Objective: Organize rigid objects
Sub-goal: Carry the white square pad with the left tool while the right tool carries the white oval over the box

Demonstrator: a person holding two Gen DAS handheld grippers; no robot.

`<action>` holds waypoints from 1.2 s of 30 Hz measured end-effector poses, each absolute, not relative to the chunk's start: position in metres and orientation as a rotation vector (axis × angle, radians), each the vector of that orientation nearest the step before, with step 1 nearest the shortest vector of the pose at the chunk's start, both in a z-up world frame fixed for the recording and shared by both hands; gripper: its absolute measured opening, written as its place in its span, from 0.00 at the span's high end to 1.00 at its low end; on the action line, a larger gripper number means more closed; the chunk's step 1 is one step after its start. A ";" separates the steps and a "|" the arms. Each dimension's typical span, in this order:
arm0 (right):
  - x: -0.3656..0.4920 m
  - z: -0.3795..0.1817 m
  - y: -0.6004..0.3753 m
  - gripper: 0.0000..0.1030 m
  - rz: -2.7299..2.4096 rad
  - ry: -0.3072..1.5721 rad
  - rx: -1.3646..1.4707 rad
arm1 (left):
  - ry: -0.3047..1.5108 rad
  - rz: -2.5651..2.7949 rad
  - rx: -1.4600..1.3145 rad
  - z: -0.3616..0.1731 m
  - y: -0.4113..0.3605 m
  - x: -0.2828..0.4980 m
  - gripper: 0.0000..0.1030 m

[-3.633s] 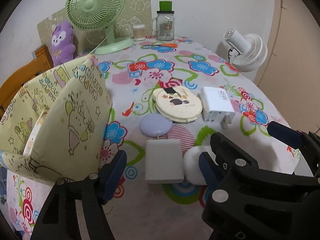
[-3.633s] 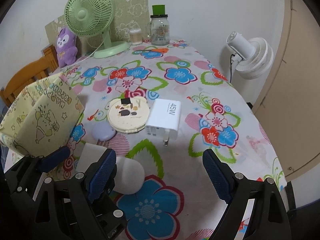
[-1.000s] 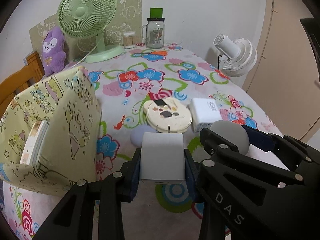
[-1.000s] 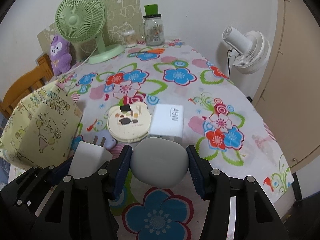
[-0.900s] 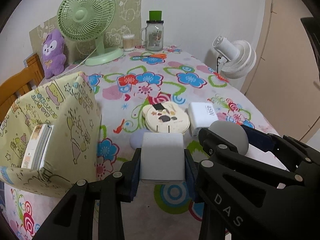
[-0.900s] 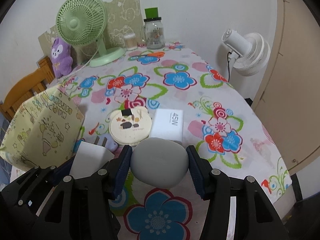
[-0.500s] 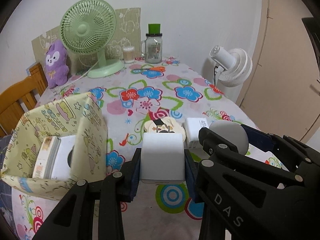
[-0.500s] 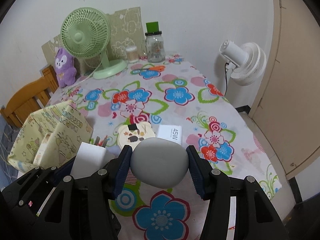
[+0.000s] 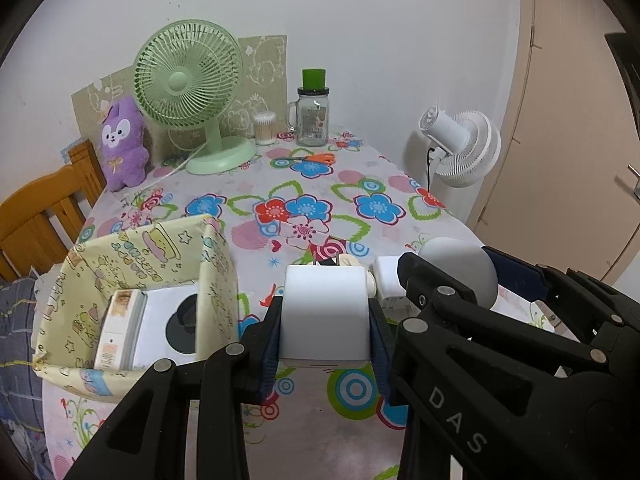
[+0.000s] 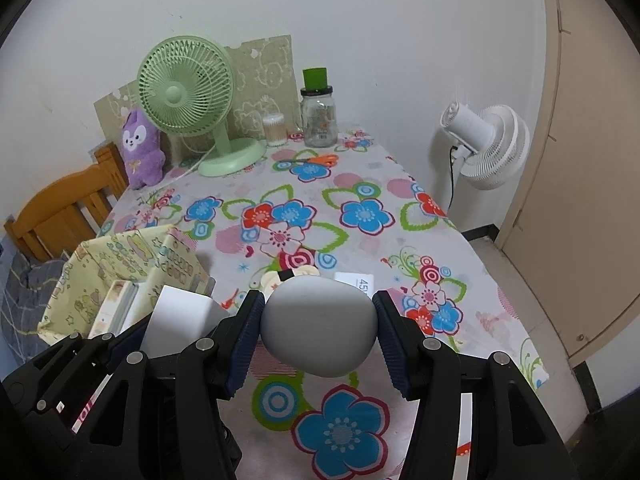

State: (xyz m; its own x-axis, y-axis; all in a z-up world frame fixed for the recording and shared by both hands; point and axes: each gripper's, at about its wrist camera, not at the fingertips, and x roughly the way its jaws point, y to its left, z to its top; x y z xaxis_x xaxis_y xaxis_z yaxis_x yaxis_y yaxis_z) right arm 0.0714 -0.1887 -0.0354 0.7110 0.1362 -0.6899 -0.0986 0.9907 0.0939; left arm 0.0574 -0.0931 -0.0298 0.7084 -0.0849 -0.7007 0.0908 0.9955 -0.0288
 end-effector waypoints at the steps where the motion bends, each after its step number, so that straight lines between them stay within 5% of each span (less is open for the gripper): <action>1: 0.071 -0.033 -0.187 0.43 0.131 0.764 0.051 | 0.774 -0.097 0.008 -0.028 -0.092 0.057 0.62; 36: 0.078 -0.001 -0.100 0.43 0.223 0.736 0.015 | 0.730 -0.028 -0.003 -0.001 -0.010 0.056 0.62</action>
